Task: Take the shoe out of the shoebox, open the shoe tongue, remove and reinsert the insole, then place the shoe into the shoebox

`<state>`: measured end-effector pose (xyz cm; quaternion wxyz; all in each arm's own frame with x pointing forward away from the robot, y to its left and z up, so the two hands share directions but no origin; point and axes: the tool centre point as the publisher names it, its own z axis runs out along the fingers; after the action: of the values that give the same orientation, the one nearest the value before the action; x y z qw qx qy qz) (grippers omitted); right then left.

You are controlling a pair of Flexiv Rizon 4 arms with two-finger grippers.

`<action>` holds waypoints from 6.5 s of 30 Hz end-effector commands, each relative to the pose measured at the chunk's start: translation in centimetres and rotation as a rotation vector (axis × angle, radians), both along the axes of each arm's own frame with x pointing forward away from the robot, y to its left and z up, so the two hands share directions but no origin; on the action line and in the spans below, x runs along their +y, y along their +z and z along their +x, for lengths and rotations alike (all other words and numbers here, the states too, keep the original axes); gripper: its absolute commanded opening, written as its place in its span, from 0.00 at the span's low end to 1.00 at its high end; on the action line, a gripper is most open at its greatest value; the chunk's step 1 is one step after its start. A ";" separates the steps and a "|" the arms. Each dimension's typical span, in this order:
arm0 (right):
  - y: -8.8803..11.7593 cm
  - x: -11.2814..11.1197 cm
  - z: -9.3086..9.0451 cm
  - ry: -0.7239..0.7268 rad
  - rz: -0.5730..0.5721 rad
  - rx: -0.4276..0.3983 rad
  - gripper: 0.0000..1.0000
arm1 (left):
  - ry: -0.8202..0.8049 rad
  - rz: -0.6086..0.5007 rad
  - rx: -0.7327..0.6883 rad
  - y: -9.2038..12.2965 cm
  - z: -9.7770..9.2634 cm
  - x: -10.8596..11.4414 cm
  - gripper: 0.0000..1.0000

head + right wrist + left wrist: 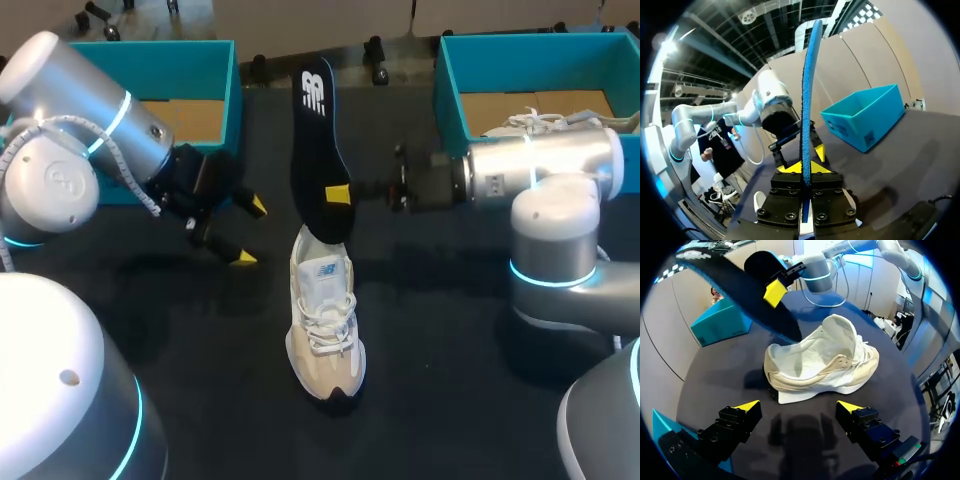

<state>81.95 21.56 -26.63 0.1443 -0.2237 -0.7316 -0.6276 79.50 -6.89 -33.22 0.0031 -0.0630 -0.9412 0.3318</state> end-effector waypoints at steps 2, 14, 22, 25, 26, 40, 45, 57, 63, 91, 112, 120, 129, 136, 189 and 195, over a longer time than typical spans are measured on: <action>-1.9 1.2 0.6 0.007 0.019 0.005 0.00 | 0.003 0.005 -0.001 0.3 -0.4 0.0 1.00; -3.7 2.1 0.5 0.027 0.013 0.004 0.00 | -0.002 0.010 -0.010 0.6 -0.5 -0.1 1.00; -4.3 2.0 -0.3 0.024 -0.002 0.001 0.00 | -0.002 0.010 -0.010 0.6 -0.5 -0.1 1.00; -4.7 2.2 -0.7 0.024 -0.005 -0.002 0.00 | -0.002 0.010 -0.010 0.6 -0.5 -0.1 1.00; -4.9 2.2 -0.8 0.024 -0.007 -0.003 0.00 | -0.002 0.010 -0.010 0.6 -0.5 -0.1 1.00; -6.9 2.7 -1.9 0.032 -0.020 0.001 0.00 | -0.002 0.010 -0.010 0.6 -0.5 -0.1 1.00; -7.2 2.6 -2.6 0.016 -0.041 0.000 0.00 | -0.002 0.010 -0.010 0.6 -0.5 -0.1 1.00; -8.2 2.7 -4.2 -0.010 -0.062 0.013 0.00 | -0.002 0.010 -0.010 0.6 -0.5 -0.1 1.00; -8.5 2.5 -4.8 -0.021 -0.063 0.027 0.00 | -0.002 0.010 -0.010 0.6 -0.5 -0.1 1.00; -7.9 2.3 -4.7 -0.051 -0.081 0.009 0.18 | -0.002 0.010 -0.010 0.6 -0.5 -0.1 1.00; -8.3 2.4 -4.6 -0.062 -0.093 -0.051 0.00 | -0.002 0.010 -0.010 0.6 -0.5 -0.1 1.00; -9.1 2.5 -5.1 -0.054 -0.121 -0.086 0.00 | -0.002 0.010 -0.010 0.6 -0.5 -0.1 1.00; -10.0 2.6 -6.1 -0.075 -0.129 -0.068 0.00 | -0.002 0.010 -0.010 0.6 -0.5 -0.1 1.00; -8.9 2.0 -5.5 -0.087 -0.145 -0.089 0.01 | -0.002 0.010 -0.010 0.6 -0.5 -0.1 1.00; -7.3 1.4 -4.3 -0.091 -0.169 -0.134 0.00 | -0.002 0.010 -0.010 0.6 -0.5 -0.1 1.00; -8.0 1.8 -5.1 -0.104 -0.165 -0.132 0.00 | -0.002 0.010 -0.010 0.6 -0.5 -0.1 1.00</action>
<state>77.57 22.82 -34.23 0.0511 -0.2253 -0.7788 -0.5832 79.08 -6.91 -32.67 -0.0006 -0.0660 -0.9421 0.3288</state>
